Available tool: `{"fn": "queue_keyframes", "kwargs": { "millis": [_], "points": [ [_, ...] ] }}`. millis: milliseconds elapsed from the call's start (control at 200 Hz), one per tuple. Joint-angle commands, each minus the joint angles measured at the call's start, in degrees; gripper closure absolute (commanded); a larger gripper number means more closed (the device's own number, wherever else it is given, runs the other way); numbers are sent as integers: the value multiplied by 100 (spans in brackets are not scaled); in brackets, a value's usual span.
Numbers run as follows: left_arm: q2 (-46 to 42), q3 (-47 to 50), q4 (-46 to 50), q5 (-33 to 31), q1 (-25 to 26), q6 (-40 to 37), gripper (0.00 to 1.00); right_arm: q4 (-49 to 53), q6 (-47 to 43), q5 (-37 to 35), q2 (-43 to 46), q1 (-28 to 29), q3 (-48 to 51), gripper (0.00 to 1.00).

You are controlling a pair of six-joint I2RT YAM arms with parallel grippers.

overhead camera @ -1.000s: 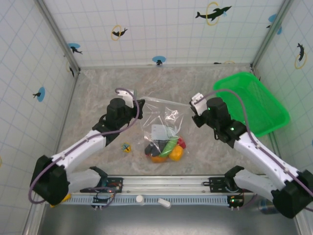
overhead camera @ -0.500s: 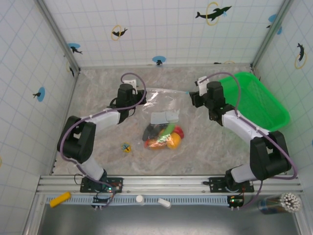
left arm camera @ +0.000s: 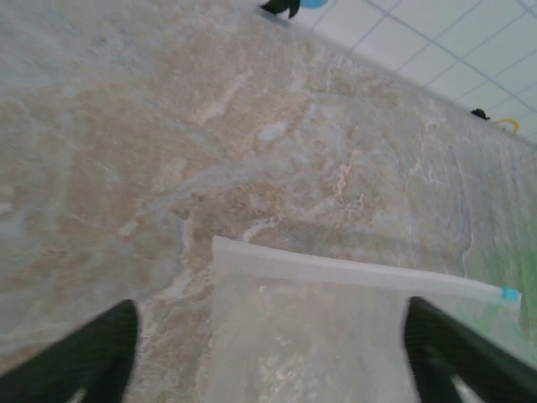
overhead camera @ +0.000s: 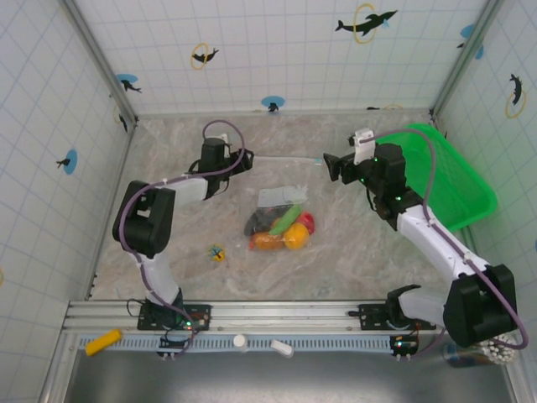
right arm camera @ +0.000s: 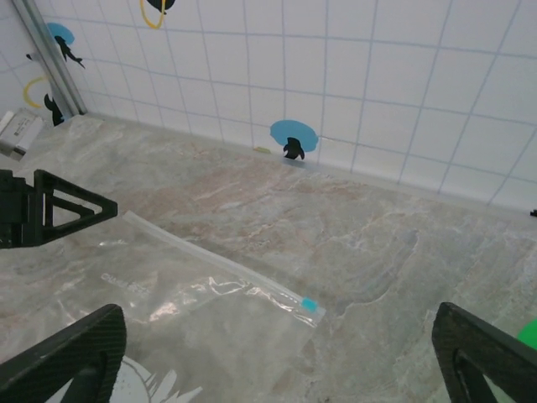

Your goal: Place the food in the zip-top bag and seal the zipper

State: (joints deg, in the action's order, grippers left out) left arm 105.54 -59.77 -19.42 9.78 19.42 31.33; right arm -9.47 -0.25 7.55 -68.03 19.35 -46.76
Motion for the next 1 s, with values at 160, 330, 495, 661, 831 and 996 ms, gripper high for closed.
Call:
{"fn": "queue_keyframes", "kwargs": {
  "millis": [160,330,495,661,831,996],
  "points": [
    [-2448,406,277,-614,-35,-882,2,419,-211,-316,669,-54,135,1],
    [-4059,1921,-256,-1726,-35,-1792,2,-525,-204,-702,1310,-50,1599,1],
    [-4682,3450,-585,-3205,-113,-2442,3,-1579,-124,-1776,1269,-85,2827,1],
    [-4259,4587,-1501,-2823,-883,-2355,2,-3096,41,-1801,544,-632,3833,1],
    [-3620,5344,-2769,-2124,-1657,-2208,2,-4466,-11,-1797,-343,-979,4304,1],
    [-2934,5686,-3810,-1872,-1907,-2447,2,-5089,-339,-1516,-1213,-1139,4407,0]
  ]
}}
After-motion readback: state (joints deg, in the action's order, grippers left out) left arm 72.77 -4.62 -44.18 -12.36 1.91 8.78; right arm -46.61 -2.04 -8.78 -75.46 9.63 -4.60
